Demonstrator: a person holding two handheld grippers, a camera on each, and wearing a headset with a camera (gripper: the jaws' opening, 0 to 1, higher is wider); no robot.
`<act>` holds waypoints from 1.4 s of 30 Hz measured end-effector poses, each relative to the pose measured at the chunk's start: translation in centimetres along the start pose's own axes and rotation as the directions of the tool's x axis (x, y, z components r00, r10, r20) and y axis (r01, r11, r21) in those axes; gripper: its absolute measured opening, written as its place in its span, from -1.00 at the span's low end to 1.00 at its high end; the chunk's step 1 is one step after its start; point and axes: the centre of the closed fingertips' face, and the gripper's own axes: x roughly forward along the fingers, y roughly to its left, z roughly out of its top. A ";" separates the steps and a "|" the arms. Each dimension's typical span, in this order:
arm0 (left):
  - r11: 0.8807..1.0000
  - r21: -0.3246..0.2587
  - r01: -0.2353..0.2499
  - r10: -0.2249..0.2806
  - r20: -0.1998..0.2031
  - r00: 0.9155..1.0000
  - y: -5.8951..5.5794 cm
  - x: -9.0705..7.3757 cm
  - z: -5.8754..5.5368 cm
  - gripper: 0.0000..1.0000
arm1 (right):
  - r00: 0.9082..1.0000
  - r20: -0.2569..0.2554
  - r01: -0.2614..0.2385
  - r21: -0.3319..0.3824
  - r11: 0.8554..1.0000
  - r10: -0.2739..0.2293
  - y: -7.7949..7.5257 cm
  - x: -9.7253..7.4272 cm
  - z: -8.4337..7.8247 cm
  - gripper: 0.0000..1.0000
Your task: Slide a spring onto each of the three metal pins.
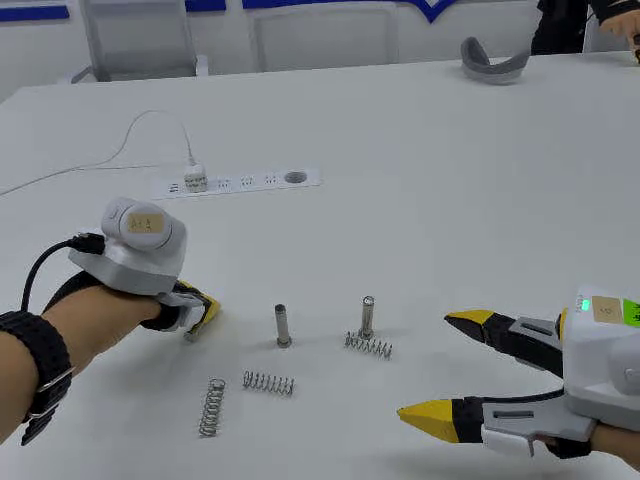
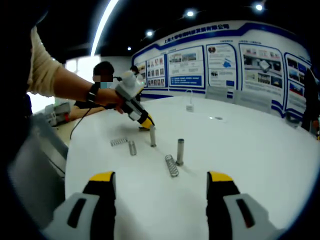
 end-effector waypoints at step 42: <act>1.000 -0.029 -0.007 0.005 -0.093 0.996 -0.2 0.5 -0.3 -0.85 | 0.999 -0.035 -0.018 -0.033 0.999 0.017 0.5 0.4 -0.7 0.50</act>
